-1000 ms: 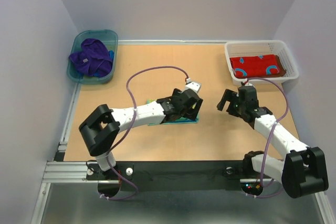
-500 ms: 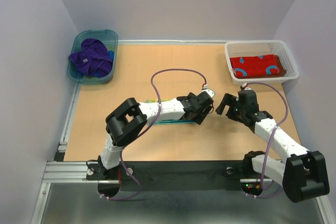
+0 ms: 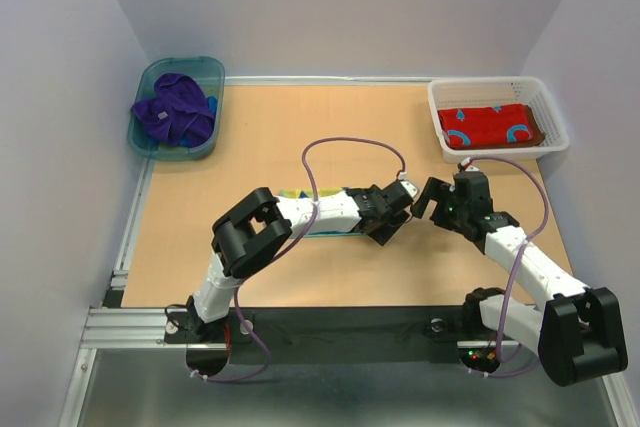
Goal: Fold and stack the towels
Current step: Neatly place the folded towel into the bin
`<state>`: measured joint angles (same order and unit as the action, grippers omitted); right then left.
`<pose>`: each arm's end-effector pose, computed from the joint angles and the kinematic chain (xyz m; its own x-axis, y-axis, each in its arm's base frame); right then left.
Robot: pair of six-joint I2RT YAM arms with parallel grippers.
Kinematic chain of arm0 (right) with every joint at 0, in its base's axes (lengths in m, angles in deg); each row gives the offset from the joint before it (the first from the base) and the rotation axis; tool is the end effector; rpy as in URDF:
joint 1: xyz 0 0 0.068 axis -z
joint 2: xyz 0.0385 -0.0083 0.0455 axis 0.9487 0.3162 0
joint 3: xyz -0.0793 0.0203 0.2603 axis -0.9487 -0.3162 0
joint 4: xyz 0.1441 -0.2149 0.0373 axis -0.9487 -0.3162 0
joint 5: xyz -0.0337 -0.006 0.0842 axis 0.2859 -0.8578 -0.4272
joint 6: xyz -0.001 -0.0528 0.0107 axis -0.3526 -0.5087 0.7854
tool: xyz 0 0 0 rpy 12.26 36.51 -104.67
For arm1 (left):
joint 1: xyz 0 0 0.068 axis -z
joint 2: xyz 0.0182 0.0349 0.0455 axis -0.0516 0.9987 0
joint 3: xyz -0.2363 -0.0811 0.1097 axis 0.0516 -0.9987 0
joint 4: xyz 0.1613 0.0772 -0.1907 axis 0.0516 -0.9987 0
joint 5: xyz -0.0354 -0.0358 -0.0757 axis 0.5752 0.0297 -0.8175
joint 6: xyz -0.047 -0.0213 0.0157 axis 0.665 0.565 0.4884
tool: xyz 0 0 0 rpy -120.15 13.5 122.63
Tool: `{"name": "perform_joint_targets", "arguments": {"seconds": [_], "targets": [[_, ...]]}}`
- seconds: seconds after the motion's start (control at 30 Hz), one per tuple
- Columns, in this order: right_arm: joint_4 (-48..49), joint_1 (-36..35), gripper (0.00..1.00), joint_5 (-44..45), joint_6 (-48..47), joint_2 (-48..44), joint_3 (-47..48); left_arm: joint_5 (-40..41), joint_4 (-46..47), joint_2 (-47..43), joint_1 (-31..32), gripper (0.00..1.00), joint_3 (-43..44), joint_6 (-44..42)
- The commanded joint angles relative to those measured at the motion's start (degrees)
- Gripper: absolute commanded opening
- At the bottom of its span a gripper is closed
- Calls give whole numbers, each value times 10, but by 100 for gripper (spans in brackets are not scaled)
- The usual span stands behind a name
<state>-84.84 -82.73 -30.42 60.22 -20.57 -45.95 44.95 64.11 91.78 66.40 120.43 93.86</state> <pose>0.2013 0.0402 0.1902 -0.7077 0.3679 -0.6032 0.1732 0.9180 0.3568 0.2039 -0.3902 0.1762 -0.4727 0.6116 -0.6345 0.7465 0.6605 0.0804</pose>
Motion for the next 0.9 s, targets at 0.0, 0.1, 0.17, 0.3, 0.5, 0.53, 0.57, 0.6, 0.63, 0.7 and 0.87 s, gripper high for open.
{"name": "perform_joint_targets", "arguments": {"seconds": [0.0,0.1,0.17,0.3,0.5,0.53,0.57,0.6,0.63,0.7,0.87], "targets": [[27,3,100,-5,5,-1,-8,4,-14,14,5,72,3,1],[27,3,100,-9,8,-4,-8,11,-14,21,5,63,-4,9],[27,3,100,-12,10,-4,-7,14,-18,24,5,55,-5,14],[29,3,100,-29,12,0,-6,26,-11,14,4,20,-26,19],[42,4,100,-71,41,25,9,16,29,-53,-9,9,-80,37],[44,5,100,-88,45,39,12,13,38,-62,-10,9,-86,37],[52,4,100,-102,55,48,16,9,40,-77,-14,9,-92,39],[57,5,100,-130,62,69,23,8,47,-90,-13,9,-100,40],[64,4,100,-143,70,80,26,4,51,-95,-14,9,-104,41],[90,5,100,-171,98,104,32,-6,60,-106,-14,9,-114,45],[189,4,100,-255,164,175,34,-13,73,-130,-14,9,-125,54]]}}
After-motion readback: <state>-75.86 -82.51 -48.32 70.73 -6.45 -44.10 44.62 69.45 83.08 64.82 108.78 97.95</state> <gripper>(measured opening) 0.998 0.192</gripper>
